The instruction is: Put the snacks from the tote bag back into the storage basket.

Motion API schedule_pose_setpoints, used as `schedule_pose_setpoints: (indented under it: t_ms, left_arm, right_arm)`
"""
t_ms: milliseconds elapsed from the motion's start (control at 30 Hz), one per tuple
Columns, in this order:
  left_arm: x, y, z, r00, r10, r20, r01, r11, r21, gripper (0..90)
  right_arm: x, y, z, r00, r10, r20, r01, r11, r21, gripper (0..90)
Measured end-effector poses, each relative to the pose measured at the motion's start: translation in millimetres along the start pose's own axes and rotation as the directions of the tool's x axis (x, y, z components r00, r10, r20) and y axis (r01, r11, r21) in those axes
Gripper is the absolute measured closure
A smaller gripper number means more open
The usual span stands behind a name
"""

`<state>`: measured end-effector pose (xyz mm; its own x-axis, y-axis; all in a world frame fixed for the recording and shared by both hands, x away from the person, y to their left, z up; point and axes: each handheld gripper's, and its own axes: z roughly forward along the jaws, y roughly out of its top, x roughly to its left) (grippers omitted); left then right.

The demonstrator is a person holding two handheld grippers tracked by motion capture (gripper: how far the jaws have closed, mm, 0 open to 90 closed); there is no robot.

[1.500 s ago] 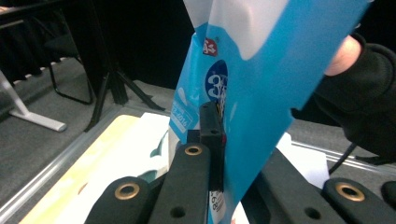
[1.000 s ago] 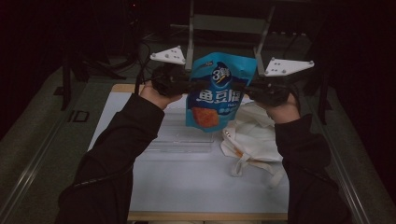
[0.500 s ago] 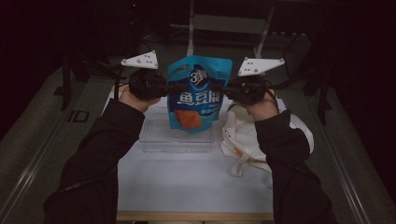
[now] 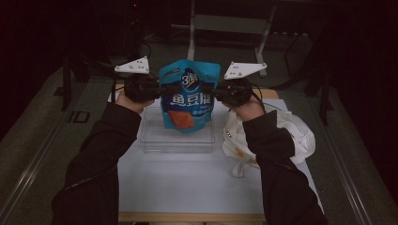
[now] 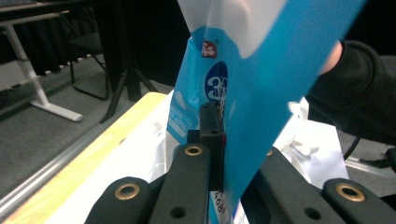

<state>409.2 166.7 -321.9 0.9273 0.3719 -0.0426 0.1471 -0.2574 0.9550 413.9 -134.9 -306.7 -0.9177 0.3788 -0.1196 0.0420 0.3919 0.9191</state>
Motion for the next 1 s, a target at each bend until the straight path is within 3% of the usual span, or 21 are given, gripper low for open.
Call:
schedule_pose_setpoints:
  t_ms: [367, 567, 1000]
  left_arm:
    - [13.1, -21.8, 10.9, 0.999, -0.043, 0.014, 0.042, 0.999, 0.015, 90.0]
    - [14.3, -38.4, 14.8, 0.9982, -0.056, 0.022, 0.055, 0.9971, 0.052, 90.0]
    - [18.5, -63.4, 18.8, 0.995, -0.091, 0.041, 0.088, 0.9938, 0.068, 90.0]
  right_arm:
    - [-6.4, -22.7, 15.8, 0.9989, 0.047, -0.001, -0.047, 0.998, 0.031, 89.5]
    - [-2.7, -37.9, 23.2, 0.9976, 0.067, -0.014, -0.066, 0.996, 0.054, 89.4]
    - [4.5, -59.1, 35.0, 0.9947, 0.099, -0.03, -0.096, 0.992, 0.082, 89.4]
